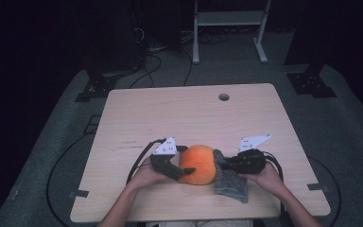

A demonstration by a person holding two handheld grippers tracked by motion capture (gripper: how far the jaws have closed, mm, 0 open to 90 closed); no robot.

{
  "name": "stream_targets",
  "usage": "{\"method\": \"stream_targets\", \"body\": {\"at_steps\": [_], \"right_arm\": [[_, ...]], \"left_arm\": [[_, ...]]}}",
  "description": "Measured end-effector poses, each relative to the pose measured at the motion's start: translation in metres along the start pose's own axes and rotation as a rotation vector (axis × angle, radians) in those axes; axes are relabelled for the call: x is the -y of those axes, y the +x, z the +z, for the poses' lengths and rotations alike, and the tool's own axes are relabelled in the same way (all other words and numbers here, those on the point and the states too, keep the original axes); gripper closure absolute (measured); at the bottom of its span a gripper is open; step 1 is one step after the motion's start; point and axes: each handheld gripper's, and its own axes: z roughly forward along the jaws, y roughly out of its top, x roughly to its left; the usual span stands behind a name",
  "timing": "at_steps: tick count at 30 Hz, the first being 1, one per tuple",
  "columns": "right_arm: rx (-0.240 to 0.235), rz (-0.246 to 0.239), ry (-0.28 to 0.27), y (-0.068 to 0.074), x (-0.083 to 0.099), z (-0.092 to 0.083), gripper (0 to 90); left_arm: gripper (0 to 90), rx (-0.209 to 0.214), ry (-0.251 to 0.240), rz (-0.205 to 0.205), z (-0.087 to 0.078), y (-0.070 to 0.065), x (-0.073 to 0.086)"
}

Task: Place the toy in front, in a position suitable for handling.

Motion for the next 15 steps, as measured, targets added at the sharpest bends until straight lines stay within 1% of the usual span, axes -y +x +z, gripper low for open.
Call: {"method": "stream_targets", "body": {"at_steps": [2,3,4,6,7,8,9,10,11,12,14,15], "right_arm": [[0.007,-0.003,0.034,0.000,0.003,-0.004,80.1],[0.012,-0.006,0.040,0.000,0.003,-0.007,80.1],[0.013,-0.003,0.022,0.000,0.001,-0.011,80.1],[0.017,-0.020,-0.015,0.002,-0.007,-0.016,80.1],[0.012,-0.030,-0.038,0.002,-0.012,-0.016,80.1],[0.008,-0.036,-0.054,0.002,-0.017,-0.016,80.1],[0.004,-0.037,-0.062,0.001,-0.021,-0.014,80.1],[0.000,-0.038,-0.067,-0.001,-0.024,-0.011,80.1],[-0.003,-0.032,-0.056,-0.003,-0.024,-0.007,80.1],[-0.010,-0.025,-0.057,-0.006,-0.022,-0.004,80.1],[-0.036,0.017,-0.071,-0.013,-0.016,-0.001,80.1],[-0.030,0.022,-0.065,-0.014,-0.013,-0.002,80.1]], "left_arm": [[25.0,0.004,0.005,0.007,0.000,-0.002,-0.001],[27.6,0.003,0.009,0.027,0.000,-0.003,-0.001],[29.4,0.003,0.010,0.042,0.000,-0.004,-0.001],[31.4,0.006,0.010,0.068,0.000,-0.006,-0.002],[32.3,0.005,0.006,0.080,0.001,-0.008,-0.003],[33.0,0.006,0.007,0.101,0.001,-0.009,-0.003],[33.6,0.005,0.007,0.110,0.001,-0.010,-0.003],[33.8,0.005,0.013,0.114,0.000,-0.009,-0.003],[33.9,0.006,0.013,0.106,0.000,-0.009,-0.002],[33.9,0.004,0.009,0.096,0.000,-0.009,0.000],[33.7,0.000,0.005,0.092,-0.001,-0.009,0.001],[33.1,-0.004,0.005,0.090,-0.001,-0.009,0.001]]}}
